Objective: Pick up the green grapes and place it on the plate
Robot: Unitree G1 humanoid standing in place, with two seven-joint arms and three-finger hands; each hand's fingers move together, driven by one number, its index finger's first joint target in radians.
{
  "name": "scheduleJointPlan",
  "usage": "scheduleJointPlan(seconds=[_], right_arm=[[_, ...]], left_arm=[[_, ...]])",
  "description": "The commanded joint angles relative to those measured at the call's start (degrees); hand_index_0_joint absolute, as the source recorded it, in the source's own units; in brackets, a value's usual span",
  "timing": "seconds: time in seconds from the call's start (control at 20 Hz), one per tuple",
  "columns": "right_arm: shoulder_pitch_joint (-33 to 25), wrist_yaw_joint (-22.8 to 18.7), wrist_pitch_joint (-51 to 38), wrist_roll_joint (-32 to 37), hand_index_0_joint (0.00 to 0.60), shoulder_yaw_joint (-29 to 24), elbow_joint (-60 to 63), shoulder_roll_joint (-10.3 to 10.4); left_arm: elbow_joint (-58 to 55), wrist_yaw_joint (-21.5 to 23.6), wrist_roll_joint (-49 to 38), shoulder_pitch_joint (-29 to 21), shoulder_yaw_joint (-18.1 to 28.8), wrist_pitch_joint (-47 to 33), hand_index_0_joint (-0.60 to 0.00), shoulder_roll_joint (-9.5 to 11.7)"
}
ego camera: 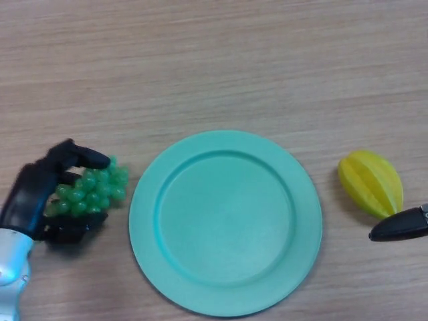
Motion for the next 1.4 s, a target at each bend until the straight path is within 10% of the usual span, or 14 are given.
scheduleJointPlan(seconds=[0.05,0.35,0.55,0.75,1.05,1.4], right_arm=[[-1.44,-1.79,-9.10,1.70,0.000,-3.99,-2.78,-2.61],[-2.83,-2.50,-8.31,0.79,0.000,-2.80,-2.78,-3.13],[-2.33,-2.36,-8.64,0.96,0.000,-2.78,-2.78,-2.99],[-2.19,-1.83,-8.77,0.47,0.000,-2.91,-2.78,-2.77],[-2.64,-2.00,-8.54,-0.72,0.000,-1.76,-2.78,-2.86],[-4.91,-3.65,-7.19,-0.45,0.000,-0.07,-2.78,-4.20]], left_arm=[[-11.06,0.78,-1.66,-0.23,7.94,-1.46,-0.600,3.16],[-37.11,-12.76,-1.31,3.89,4.60,11.91,-0.600,-1.13],[-54.06,-12.80,-7.71,3.13,-1.49,28.98,-0.600,-5.46],[-55.76,-11.72,-2.44,3.37,-6.11,19.47,-0.600,-6.57],[-56.35,-8.41,-9.34,3.17,-3.50,21.02,0.000,-6.67],[-63.51,-8.03,-14.22,1.80,1.75,27.16,0.000,-5.25]])
